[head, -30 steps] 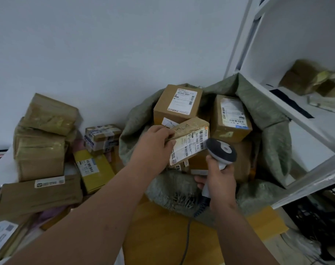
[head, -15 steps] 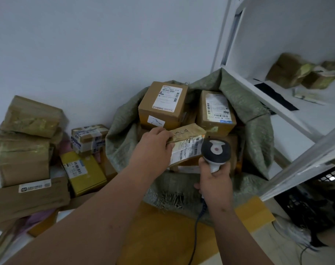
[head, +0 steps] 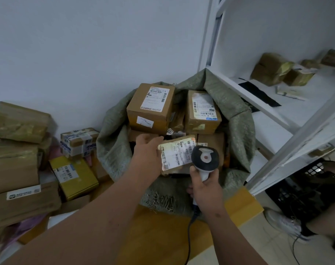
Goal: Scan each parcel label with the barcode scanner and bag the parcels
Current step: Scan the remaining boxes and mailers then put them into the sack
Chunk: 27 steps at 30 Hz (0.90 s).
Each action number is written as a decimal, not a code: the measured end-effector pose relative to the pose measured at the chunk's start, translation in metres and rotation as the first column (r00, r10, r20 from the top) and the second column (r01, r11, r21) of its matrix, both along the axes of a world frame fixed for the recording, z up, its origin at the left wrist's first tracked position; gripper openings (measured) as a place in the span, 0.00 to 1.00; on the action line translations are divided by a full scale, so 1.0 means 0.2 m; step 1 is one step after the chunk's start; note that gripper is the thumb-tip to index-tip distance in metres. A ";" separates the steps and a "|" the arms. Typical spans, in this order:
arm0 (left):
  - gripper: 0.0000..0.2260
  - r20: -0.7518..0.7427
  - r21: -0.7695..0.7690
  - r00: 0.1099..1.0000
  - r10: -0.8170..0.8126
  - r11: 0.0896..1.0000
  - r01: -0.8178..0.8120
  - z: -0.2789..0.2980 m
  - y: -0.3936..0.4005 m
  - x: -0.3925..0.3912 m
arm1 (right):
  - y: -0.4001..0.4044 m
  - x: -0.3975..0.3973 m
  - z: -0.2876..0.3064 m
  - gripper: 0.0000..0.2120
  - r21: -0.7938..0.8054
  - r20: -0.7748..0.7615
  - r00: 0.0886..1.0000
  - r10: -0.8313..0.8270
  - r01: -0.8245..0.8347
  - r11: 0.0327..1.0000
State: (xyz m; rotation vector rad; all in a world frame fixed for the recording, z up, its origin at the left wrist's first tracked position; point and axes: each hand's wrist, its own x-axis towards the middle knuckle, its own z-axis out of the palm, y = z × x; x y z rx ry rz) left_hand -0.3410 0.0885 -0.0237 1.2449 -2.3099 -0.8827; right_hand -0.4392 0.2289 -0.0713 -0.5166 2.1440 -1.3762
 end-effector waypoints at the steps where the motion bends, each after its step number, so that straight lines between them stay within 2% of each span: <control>1: 0.20 0.023 -0.043 1.000 -0.014 0.999 0.015 0.00 0.00 0.01 | 0.00 0.00 0.02 0.31 -0.057 0.011 0.999 -0.030 0.031 0.998; 4: 0.17 0.216 -0.091 0.967 -0.133 0.984 0.156 0.01 0.01 0.02 | 0.00 -0.01 0.12 0.27 -0.213 0.009 0.991 -0.131 0.130 0.968; 6: 0.16 0.367 -0.003 0.886 -0.285 0.952 0.307 0.04 0.01 0.01 | -0.01 -0.02 0.22 0.24 -0.292 -0.036 0.980 -0.198 0.179 0.940; 8: 0.17 0.442 0.131 0.802 -0.402 0.913 0.386 0.07 0.03 0.01 | -0.03 -0.03 0.30 0.21 -0.347 -0.051 0.972 -0.231 0.200 0.916; 10: 0.22 0.544 0.213 0.713 -0.443 0.894 0.393 0.10 0.04 0.01 | -0.05 -0.03 0.34 0.18 -0.362 -0.062 0.970 -0.234 0.197 0.911; 13: 0.37 0.738 0.271 0.485 -0.469 0.864 0.424 0.12 0.03 0.04 | -0.07 -0.02 0.34 0.16 -0.349 -0.094 0.965 -0.245 0.198 0.916; 15: 0.46 0.756 0.369 0.397 -0.520 0.841 0.396 0.14 0.01 0.09 | -0.09 -0.01 0.33 0.15 -0.334 -0.092 0.964 -0.248 0.205 0.920; 16: 0.47 0.762 0.387 0.379 -0.525 0.838 0.384 0.17 0.01 0.12 | -0.10 -0.01 0.34 0.14 -0.333 -0.088 0.966 -0.245 0.203 0.921; 17: 0.43 0.774 0.376 0.367 -0.516 0.841 0.388 0.19 0.00 0.15 | -0.11 0.00 0.34 0.13 -0.332 -0.086 0.967 -0.239 0.198 0.922; 19: 0.25 0.780 0.300 0.390 -0.490 0.839 0.454 0.24 -0.02 0.18 | -0.12 0.02 0.36 0.15 -0.320 -0.088 0.972 -0.220 0.181 0.930; 21: 0.08 0.716 0.217 0.513 -0.474 0.849 0.482 0.32 -0.05 0.22 | -0.14 0.05 0.37 0.17 -0.307 -0.103 0.974 -0.201 0.161 0.938; 23: 0.05 0.621 0.161 0.641 -0.451 0.874 0.458 0.39 -0.08 0.26 | -0.15 0.08 0.39 0.16 -0.285 -0.126 0.975 -0.182 0.140 0.948; 24: 0.05 0.595 0.130 0.676 -0.435 0.882 0.453 0.42 -0.10 0.28 | -0.16 0.10 0.40 0.15 -0.284 -0.132 0.977 -0.170 0.126 0.950; 27: 0.04 0.633 0.043 0.676 -0.376 0.889 0.455 0.41 -0.13 0.35 | -0.18 0.17 0.44 0.12 -0.277 -0.138 0.984 -0.114 0.072 0.958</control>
